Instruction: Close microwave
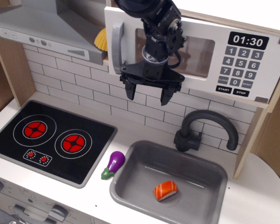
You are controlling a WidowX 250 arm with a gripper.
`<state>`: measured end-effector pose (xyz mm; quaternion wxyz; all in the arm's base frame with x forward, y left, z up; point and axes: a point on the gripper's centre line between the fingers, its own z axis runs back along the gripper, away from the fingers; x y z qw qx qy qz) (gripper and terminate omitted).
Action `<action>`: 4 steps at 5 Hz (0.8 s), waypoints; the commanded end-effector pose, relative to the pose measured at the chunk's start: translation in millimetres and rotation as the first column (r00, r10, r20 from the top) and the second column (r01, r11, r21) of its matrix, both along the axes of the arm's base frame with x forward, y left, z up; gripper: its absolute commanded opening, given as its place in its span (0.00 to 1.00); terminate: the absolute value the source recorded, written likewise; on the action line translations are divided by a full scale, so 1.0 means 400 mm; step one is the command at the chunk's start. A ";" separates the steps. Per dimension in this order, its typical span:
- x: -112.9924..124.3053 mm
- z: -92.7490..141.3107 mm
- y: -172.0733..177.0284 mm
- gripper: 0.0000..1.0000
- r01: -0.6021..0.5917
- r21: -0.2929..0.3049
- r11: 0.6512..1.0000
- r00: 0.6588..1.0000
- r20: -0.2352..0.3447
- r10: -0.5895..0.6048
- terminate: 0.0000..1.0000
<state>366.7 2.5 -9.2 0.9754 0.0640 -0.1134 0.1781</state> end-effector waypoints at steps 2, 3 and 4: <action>0.040 0.035 0.022 1.00 -0.028 0.018 0.999 0.998 0.048 0.027 0.00; 0.048 0.036 0.026 1.00 -0.038 0.020 0.999 0.998 0.050 0.036 0.00; 0.055 0.039 0.028 1.00 -0.042 0.021 0.999 0.998 0.052 0.041 0.00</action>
